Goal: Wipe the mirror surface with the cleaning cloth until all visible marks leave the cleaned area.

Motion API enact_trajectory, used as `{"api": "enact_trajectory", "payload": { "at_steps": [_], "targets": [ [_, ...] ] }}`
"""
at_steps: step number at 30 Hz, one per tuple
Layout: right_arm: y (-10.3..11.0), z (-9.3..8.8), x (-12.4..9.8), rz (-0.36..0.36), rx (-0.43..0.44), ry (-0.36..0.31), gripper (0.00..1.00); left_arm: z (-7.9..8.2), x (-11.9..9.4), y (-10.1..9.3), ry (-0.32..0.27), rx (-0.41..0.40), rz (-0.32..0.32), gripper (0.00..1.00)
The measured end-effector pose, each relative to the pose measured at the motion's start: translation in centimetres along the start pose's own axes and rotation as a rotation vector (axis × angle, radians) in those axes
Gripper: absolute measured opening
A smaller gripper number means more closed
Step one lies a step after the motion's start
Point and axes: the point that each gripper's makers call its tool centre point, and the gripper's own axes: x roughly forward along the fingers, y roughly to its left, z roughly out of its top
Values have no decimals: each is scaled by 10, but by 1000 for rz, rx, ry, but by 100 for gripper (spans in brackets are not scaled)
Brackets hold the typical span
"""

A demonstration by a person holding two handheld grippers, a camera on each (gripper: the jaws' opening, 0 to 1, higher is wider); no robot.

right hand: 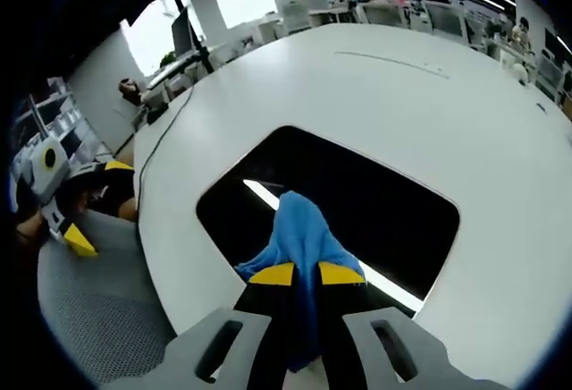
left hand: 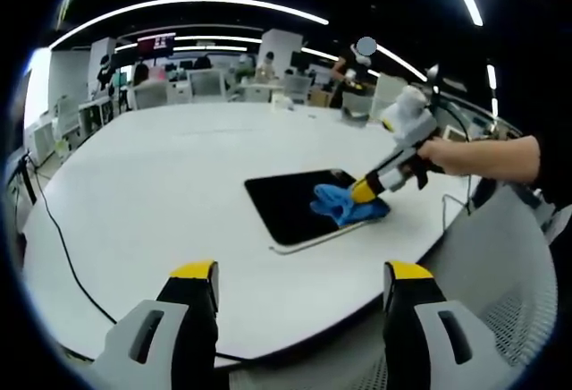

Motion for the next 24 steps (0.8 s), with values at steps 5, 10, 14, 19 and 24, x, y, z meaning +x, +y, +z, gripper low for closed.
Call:
{"api": "enact_trajectory", "payload": {
  "at_steps": [5,10,14,19,24],
  "targets": [
    [2,-3,-2,10,-20,2,3,0,0,0,0,1,1,74],
    [5,-6,-4,15,-90,7,3,0,0,0,-2,1,0,74],
    [6,-9,-5,20,-99,15,3,1,0,0,-3,1,-1,74],
    [7,-11,-7,22,-112,26,3,2,0,0,-10,4,0,74],
    [9,-15,-9,20,-172,55,3,1,0,0,-5,2,1,75]
  ]
}}
